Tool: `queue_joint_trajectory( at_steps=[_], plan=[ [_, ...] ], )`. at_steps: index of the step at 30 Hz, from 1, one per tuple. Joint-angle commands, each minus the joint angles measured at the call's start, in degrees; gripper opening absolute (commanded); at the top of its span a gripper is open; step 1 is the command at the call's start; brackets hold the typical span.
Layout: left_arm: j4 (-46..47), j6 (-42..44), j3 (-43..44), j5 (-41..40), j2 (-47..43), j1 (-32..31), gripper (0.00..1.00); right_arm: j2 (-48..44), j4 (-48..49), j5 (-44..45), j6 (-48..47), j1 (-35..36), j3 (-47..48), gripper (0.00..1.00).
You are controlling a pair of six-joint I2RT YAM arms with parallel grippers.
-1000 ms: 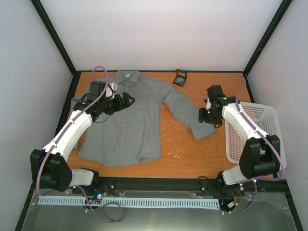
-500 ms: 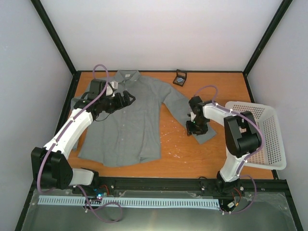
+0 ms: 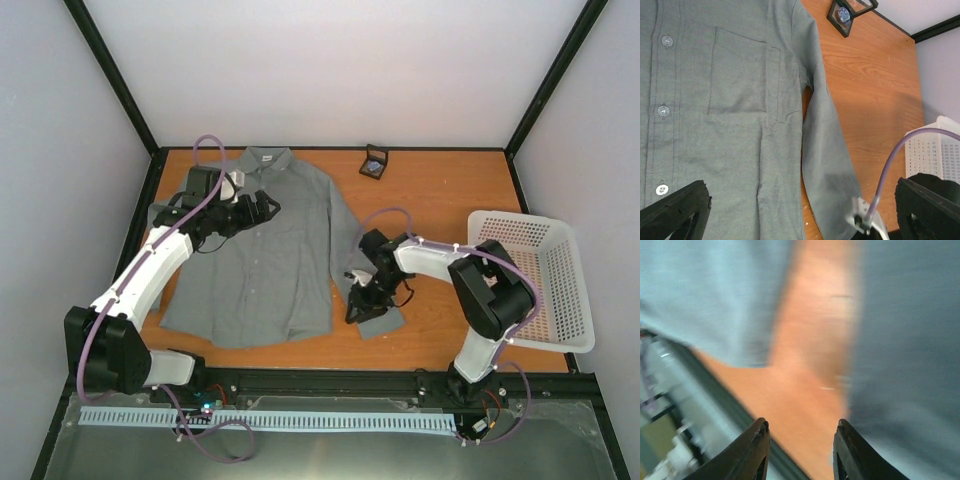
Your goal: Pin the brooch onto the clothing
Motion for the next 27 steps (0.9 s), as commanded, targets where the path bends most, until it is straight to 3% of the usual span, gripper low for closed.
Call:
queue_joint_trajectory(
  at_steps=[1, 6, 12, 17, 21, 27],
  plan=[
    [-1.0, 1.0, 0.0, -0.4, -1.2, 0.2, 1.0, 0.6, 0.8, -15.5, -1.6, 3.5, 7.7, 0.36],
    [0.6, 2.5, 1.4, 0.9, 0.7, 0.1, 1.0, -3.2, 1.4, -8.9, 3.0, 0.9, 16.7, 0.48],
    [9.1, 2.1, 5.1, 8.2, 12.0, -0.5, 0.99, -14.8, 5.7, 2.8, 11.8, -10.5, 9.9, 0.53],
    [12.6, -1.1, 16.4, 12.1, 29.4, -1.9, 0.8, -21.8, -2.3, 12.7, 6.3, -15.5, 12.2, 0.56],
    [15.2, -5.3, 27.9, 12.3, 40.7, -2.7, 0.75, -25.5, -3.8, 13.4, 5.0, -15.8, 11.7, 0.59],
    [23.2, -17.0, 37.1, 14.0, 54.9, -3.3, 0.59, -28.8, -5.0, 15.5, 3.7, -16.4, 11.2, 0.6]
  ],
)
